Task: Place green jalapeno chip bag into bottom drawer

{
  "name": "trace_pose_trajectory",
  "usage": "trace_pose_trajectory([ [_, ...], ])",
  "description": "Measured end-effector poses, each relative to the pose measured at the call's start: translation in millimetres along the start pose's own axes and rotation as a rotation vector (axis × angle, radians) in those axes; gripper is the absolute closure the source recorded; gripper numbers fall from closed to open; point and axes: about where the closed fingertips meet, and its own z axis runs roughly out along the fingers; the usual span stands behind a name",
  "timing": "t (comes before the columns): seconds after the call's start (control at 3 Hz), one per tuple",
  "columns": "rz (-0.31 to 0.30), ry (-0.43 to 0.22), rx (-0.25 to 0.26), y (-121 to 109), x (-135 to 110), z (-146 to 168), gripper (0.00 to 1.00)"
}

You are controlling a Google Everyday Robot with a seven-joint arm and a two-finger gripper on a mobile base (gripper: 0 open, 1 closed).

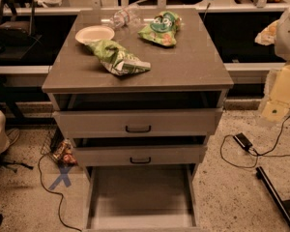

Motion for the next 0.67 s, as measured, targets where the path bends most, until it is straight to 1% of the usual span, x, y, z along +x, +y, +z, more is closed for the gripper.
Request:
trace_pose_trajectory([
  [0.33, 0.005, -0.012, 0.012, -6, -2, -1, 0.0],
  [0.67, 0.061, -0.05, 0.029, -44, -23, 4, 0.0],
])
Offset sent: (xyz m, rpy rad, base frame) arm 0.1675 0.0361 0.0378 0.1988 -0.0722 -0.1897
